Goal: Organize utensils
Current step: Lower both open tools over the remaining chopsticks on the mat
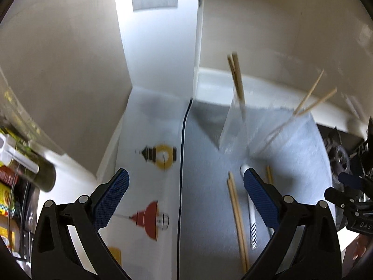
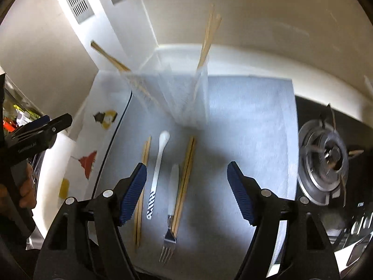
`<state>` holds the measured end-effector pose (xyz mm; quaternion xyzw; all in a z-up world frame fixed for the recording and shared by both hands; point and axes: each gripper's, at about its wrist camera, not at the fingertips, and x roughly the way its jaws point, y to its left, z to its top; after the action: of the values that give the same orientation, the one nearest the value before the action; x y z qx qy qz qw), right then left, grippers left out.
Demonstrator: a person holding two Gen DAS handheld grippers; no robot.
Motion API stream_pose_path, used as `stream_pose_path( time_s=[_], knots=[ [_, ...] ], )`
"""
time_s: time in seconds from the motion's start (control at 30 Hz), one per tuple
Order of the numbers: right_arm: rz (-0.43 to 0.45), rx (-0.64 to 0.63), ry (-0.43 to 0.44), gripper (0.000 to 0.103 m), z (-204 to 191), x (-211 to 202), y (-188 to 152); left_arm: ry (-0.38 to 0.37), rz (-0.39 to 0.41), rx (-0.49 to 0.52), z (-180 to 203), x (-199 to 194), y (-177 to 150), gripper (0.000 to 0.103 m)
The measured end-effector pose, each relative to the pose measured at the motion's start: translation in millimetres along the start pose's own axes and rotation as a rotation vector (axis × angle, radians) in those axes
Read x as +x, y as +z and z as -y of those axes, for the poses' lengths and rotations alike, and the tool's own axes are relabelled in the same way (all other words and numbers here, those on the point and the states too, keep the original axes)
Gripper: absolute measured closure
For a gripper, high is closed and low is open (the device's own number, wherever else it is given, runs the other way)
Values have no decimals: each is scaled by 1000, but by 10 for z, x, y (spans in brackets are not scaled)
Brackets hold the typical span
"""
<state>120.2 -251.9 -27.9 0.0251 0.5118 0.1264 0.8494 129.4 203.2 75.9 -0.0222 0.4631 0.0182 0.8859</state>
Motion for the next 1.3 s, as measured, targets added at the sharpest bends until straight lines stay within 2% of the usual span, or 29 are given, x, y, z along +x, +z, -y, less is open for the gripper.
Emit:
stream_pose_path(
  time_s=[0.07,0.47,0.63,0.8,1.0,1.13,1.3],
  knots=[
    [-23,-2,-2,32,-14,52,-58,-2,-27,8,-15,21,-145,7],
    [-69,17,-4,32,14,220,-194,19,-139,51,79,265,-300,7],
    [-80,31,-4,32,41,280,-203,28,-209,58,141,493,-361,7],
    [-100,47,-11,32,79,394,-197,-8,-279,45,234,769,-399,8],
    [-123,61,-27,32,134,554,-184,-2,-358,109,457,1172,-432,11],
    [-129,64,-27,32,151,604,-186,4,-422,115,524,1423,-474,14],
    [-136,72,-37,32,180,673,-173,-27,-484,53,479,1638,-503,14]
  ],
)
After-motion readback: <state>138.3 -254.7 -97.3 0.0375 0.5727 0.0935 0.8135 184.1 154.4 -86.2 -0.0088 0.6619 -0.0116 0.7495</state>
